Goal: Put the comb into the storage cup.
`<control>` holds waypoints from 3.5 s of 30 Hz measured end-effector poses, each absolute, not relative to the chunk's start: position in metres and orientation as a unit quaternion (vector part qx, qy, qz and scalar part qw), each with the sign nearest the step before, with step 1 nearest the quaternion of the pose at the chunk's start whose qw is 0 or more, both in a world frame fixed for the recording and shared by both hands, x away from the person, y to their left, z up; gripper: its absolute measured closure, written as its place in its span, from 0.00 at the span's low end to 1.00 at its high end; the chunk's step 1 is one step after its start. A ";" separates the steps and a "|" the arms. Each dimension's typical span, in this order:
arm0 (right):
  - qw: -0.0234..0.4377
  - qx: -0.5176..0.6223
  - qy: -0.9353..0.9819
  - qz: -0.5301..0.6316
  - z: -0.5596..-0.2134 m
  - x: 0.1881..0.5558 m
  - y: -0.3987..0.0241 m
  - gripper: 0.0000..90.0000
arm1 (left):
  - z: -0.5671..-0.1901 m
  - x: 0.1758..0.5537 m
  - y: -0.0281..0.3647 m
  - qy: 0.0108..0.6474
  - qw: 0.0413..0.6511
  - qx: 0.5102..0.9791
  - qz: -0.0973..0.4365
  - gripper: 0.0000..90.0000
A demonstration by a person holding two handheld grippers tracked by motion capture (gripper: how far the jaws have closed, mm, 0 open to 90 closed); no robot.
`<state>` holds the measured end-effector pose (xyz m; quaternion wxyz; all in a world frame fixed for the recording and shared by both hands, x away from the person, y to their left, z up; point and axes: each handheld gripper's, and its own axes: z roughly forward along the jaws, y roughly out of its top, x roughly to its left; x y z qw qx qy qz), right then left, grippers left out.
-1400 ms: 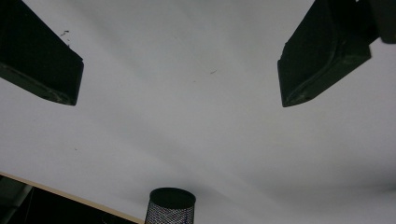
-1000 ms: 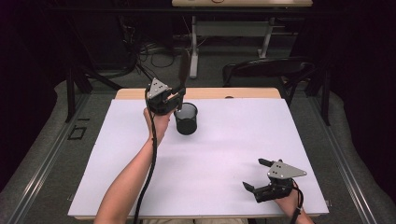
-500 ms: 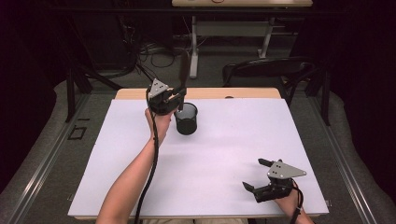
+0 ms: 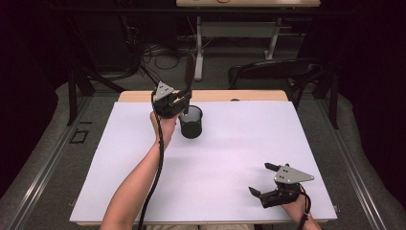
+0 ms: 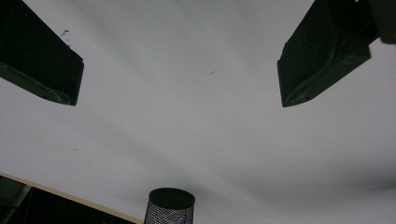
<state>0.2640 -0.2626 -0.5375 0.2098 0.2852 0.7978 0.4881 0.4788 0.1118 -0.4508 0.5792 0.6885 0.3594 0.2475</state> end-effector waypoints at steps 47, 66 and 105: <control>0.208 0.287 0.797 0.488 -0.537 0.264 -0.263 0.00 | -0.480 0.475 0.110 0.348 0.548 0.723 0.236 0.81; 0.210 0.287 0.798 0.487 -0.537 0.264 -0.263 0.00 | -0.484 0.473 0.103 0.328 0.531 0.740 0.249 0.81; 0.208 0.288 0.799 0.485 -0.538 0.264 -0.264 0.00 | -0.495 0.480 0.099 0.328 0.498 0.764 0.247 0.81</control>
